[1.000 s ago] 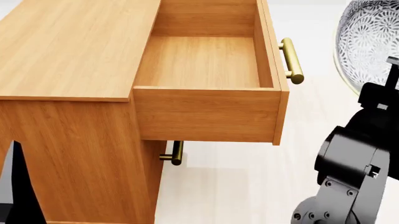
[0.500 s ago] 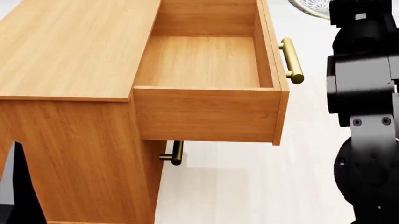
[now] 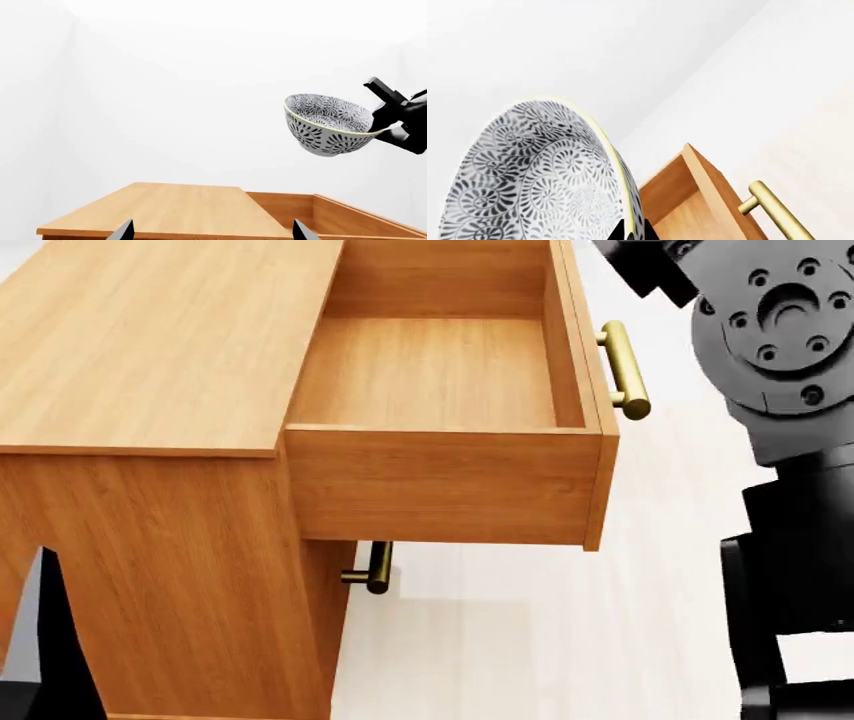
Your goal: Put the bowl on top of the cabinet.
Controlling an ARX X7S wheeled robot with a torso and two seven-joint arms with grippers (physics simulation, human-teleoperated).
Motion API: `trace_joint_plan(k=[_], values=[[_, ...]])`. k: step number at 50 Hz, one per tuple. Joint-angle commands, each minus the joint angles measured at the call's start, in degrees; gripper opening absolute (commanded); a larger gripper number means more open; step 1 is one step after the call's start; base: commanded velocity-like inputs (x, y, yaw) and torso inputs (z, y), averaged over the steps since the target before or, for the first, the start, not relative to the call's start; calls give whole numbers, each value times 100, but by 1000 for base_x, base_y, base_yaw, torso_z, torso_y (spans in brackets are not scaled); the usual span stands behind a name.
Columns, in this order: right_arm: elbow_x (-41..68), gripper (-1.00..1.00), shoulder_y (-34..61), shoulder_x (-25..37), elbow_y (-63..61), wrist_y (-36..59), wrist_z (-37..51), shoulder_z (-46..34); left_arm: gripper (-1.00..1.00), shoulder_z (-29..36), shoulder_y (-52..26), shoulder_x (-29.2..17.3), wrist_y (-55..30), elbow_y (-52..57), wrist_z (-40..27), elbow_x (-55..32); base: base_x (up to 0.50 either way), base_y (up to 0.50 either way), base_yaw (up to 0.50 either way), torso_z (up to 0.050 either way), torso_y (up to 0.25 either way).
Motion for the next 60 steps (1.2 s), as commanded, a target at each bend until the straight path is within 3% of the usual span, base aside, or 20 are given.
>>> trace_joint_plan(k=[1,12,20,23,26,36,60], values=[[-347,-100,2085,-1241,3409,1246,-779,-826,100,-22,4,-11,40,-27,-8,-45,0,0,0,0,10],[81,-100,2230,-1590,3422,1478,-331,-1183,100,-10,9,-6,79,-69,12,-63,0,0,0,0,0],[3669,-100,2358,-1592,3149,931,-350,-4646,100,-39,12,-21,125,-107,23,-101,0,0,0,0,0],[4669,-100,2426,-1592,2936,723,-490,-5514,100,-55,27,-25,173,-127,31,-108,0,0,0,0,0],[5210,-100,2427,-1592,2789,500,-418,-5903,100,-26,29,-3,179,-143,41,-84,0,0,0,0,0],[5728,-100,2395,-1592,2190,29,-421,-5969,100,1,-11,-47,26,-21,-28,10,0,0,0,0,0],[5637,-100,2014,-1592,1520,-278,-587,-5917,100,-37,2,-86,91,20,-54,-66,0,0,0,0,0]])
